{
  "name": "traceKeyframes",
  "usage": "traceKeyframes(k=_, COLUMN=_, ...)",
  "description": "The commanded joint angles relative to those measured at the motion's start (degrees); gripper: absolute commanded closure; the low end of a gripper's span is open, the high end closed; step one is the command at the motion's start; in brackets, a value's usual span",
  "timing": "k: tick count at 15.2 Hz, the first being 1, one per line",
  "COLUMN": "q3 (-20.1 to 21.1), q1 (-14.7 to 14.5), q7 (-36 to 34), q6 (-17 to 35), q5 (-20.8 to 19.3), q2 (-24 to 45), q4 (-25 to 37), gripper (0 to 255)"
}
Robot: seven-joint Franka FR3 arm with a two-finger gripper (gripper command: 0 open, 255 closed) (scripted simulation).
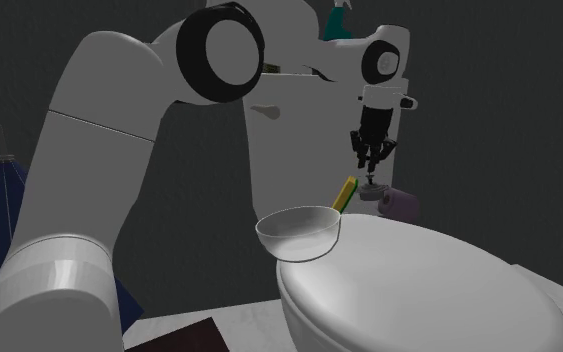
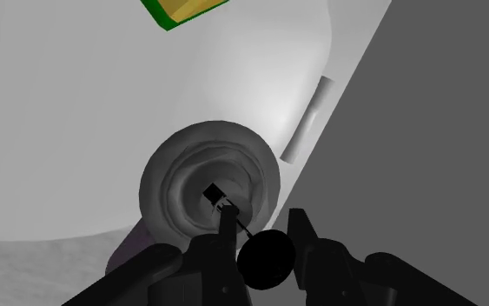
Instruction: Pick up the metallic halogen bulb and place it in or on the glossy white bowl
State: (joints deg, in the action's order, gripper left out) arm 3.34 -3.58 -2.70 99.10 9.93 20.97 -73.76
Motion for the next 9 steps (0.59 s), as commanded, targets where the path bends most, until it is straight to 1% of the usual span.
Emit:
traceKeyframes(k=1, q3=0.0, q1=0.0, q7=-0.3, q6=-1.7, q5=-0.1, q2=0.5, q4=2.2, gripper=255)
traceKeyframes(k=9, q3=0.0, q1=0.0, q7=-1.5, q6=-9.2, q5=-0.3, q2=3.1, q4=12.4, gripper=255)
